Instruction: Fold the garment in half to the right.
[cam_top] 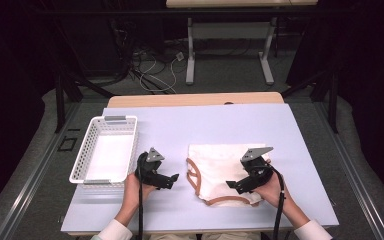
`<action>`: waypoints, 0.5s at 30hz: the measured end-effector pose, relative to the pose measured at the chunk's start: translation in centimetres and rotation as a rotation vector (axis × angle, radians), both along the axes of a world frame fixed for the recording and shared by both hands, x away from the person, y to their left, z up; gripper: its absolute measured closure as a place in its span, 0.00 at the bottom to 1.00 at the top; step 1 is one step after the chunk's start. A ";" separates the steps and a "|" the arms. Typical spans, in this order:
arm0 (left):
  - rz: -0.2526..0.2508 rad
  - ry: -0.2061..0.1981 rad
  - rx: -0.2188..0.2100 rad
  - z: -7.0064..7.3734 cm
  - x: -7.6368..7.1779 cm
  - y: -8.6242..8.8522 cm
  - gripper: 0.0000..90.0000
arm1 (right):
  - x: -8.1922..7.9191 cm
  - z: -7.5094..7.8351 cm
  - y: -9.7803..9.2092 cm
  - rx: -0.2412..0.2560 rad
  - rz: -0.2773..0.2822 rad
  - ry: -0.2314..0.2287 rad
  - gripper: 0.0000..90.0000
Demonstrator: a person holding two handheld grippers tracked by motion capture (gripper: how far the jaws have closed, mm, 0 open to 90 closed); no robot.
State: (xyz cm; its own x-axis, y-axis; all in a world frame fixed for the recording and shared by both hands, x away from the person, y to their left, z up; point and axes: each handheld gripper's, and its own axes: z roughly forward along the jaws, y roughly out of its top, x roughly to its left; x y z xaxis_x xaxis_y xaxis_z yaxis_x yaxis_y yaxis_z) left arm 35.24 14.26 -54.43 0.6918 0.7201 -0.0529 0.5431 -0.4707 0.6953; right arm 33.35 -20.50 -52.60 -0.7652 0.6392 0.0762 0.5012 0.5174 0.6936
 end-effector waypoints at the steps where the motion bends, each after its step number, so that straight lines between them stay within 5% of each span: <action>1: -0.002 -0.001 0.001 0.0 0.0 0.0 0.00 | -0.2 0.0 0.3 -0.001 0.011 -0.005 0.04; 15: -0.001 -0.010 0.012 0.0 0.0 0.1 0.00 | -2.2 -0.5 4.0 -0.052 0.127 0.000 0.14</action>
State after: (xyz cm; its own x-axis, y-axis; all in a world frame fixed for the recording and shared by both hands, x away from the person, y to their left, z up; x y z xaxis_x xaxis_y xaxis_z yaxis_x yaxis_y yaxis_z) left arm 35.27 14.33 -54.44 0.6931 0.7199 -0.0374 0.5358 -0.4799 0.6947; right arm 31.17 -16.49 -53.10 -0.8402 0.5404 0.0452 0.4294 0.6121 0.6640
